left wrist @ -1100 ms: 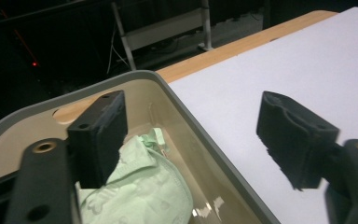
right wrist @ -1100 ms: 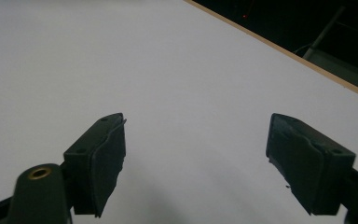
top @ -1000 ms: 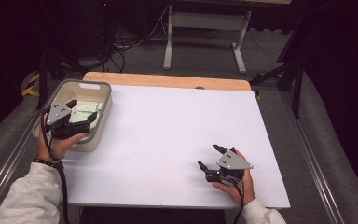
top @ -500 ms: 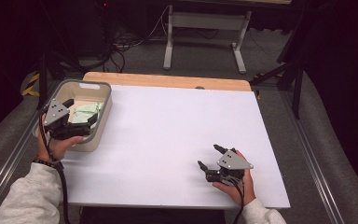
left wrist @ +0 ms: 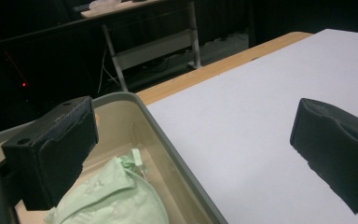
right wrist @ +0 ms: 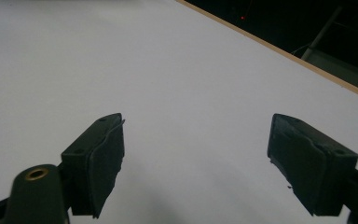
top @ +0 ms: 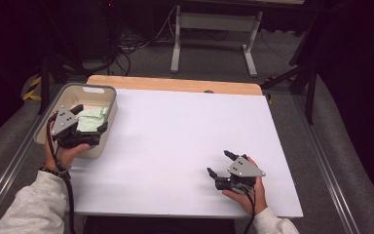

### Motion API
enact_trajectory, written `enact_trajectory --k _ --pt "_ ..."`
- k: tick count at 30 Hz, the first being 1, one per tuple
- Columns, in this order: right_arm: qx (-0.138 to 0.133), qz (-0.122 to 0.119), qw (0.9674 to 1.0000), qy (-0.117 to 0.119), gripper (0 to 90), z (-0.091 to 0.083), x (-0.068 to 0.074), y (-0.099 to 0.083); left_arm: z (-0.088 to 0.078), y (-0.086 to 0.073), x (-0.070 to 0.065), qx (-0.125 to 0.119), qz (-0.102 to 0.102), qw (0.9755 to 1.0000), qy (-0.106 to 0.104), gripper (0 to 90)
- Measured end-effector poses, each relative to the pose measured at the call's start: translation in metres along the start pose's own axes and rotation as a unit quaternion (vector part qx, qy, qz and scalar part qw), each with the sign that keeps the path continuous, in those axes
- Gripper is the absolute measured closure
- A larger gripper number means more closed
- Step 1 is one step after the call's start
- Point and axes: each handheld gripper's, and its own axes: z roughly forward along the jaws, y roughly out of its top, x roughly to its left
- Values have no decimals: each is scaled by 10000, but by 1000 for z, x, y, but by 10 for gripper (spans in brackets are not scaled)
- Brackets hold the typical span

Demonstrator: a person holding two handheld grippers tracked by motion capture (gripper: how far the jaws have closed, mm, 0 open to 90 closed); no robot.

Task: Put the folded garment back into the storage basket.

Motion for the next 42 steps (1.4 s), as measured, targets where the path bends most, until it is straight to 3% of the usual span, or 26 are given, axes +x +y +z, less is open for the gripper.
enact_trajectory --k 5,8,12,26,42 --pt "-4 3 10000 10 197 0 0 0 -1 1 -3 -89 36 9999 -95 29" --pt "-19 1 10000 13 196 0 0 0 -3 2 -5 -276 54 9995 -163 34" --pt "-68 9 10000 14 197 -1 0 1 -3 3 -7 -250 28 9995 -169 37" --pt "-121 33 9999 6 197 -3 -1 2 1 5 -22 -166 293 9988 -344 41" --pt "-179 17 9998 32 194 -5 0 3 6 6 -34 -133 389 9975 -570 39"
